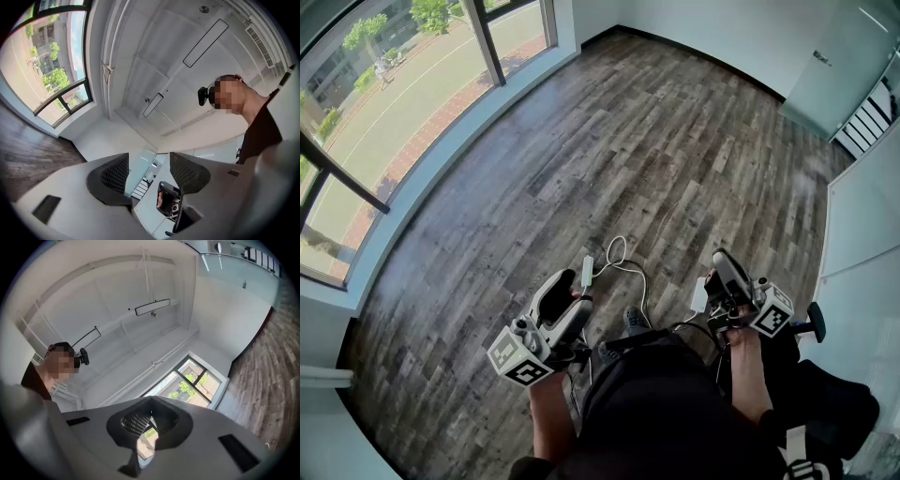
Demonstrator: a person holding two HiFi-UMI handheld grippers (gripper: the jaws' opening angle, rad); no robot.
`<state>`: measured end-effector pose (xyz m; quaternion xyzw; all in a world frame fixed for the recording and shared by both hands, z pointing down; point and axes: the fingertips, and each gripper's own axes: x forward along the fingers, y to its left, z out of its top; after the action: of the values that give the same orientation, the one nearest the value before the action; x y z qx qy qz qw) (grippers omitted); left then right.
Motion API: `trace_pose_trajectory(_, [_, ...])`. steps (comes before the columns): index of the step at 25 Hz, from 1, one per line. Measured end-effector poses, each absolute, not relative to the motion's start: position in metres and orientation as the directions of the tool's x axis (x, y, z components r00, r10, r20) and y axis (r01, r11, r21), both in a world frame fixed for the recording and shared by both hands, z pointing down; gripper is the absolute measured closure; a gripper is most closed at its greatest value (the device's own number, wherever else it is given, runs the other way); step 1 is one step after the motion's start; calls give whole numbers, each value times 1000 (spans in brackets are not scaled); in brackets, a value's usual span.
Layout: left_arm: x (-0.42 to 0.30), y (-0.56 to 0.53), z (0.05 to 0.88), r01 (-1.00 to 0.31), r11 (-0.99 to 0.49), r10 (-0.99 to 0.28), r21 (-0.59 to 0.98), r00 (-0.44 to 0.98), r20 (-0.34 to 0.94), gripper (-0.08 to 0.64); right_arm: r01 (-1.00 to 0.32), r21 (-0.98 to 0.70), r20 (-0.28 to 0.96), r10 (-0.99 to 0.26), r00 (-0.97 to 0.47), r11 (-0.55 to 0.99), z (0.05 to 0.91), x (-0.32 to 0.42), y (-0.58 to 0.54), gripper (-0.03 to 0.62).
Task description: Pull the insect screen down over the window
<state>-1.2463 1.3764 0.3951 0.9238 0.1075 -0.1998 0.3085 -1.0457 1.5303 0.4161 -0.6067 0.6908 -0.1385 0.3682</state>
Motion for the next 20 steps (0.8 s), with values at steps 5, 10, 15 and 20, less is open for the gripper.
trace_pose_trajectory(5, [-1247,1383,399,326,-778,71,537,895,-440,282,-741,-638,-327,-945,13,211,416,-1048,1541,583])
trace_pose_trajectory(10, [-1245,1381,397,325,-781,63,533,891,-450,282,-743,-635,-321,-947,5,212,414,-1046,1540,583])
trace_pose_trajectory(15, [-1243,1369,398,297,-793,29,532,891,-453,282,-722,-645,-337,-941,-26,251,415,-1037,1523,583])
trace_pose_trajectory(20, [-1208,1348,399,278,-801,14,529,894,-449,282,-745,-612,-334,-941,-62,266,412,-1007,1503,581])
